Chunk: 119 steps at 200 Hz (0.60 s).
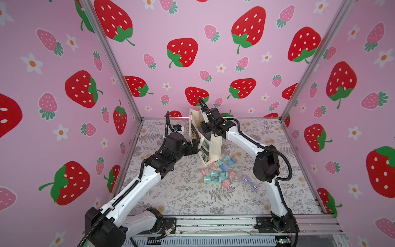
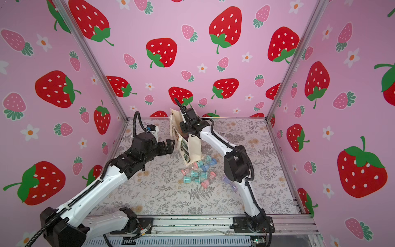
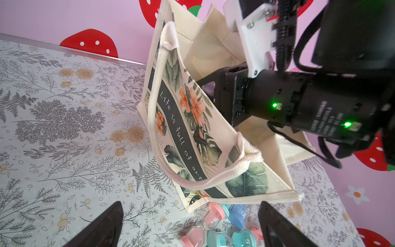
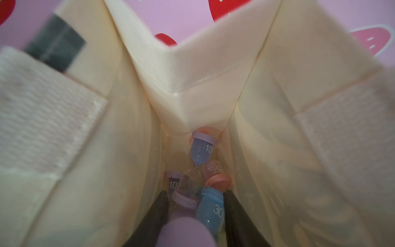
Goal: Put the hourglass into the canvas bag
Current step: Place the hourglass in the canvas bag.
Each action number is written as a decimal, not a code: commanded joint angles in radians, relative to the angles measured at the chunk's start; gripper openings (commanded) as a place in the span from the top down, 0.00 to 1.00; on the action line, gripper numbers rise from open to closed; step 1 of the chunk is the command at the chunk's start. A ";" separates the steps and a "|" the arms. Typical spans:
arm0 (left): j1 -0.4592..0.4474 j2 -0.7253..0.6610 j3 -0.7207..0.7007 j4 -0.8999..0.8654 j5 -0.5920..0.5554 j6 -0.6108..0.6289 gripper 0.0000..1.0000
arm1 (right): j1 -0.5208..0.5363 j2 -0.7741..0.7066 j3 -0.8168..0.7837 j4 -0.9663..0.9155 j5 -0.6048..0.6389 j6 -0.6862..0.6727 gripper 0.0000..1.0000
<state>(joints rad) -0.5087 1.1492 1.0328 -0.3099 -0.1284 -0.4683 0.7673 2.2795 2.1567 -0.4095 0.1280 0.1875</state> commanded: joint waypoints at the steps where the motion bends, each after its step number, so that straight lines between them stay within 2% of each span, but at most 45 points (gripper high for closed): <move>1: 0.006 -0.003 0.003 0.015 -0.029 -0.004 0.01 | 0.003 0.041 0.061 0.008 0.034 -0.024 0.55; 57: 0.006 -0.015 -0.014 0.022 -0.038 -0.015 0.01 | 0.007 0.062 0.064 0.018 0.040 -0.045 0.49; 61: 0.006 -0.014 -0.015 0.022 -0.036 -0.017 0.01 | 0.006 0.055 0.063 0.019 0.036 -0.045 0.44; 80: 0.006 -0.009 -0.004 0.017 -0.026 -0.018 0.01 | 0.008 0.019 0.057 0.023 0.022 -0.046 0.41; 100: 0.006 -0.011 0.002 0.013 -0.017 -0.020 0.01 | 0.008 -0.034 0.039 0.027 0.015 -0.046 0.30; 119: 0.006 -0.015 0.002 0.009 -0.010 -0.022 0.01 | 0.008 -0.089 0.022 0.026 -0.006 -0.049 0.26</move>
<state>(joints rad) -0.5076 1.1461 1.0225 -0.3099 -0.1455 -0.4778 0.7700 2.3150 2.1876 -0.4030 0.1459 0.1535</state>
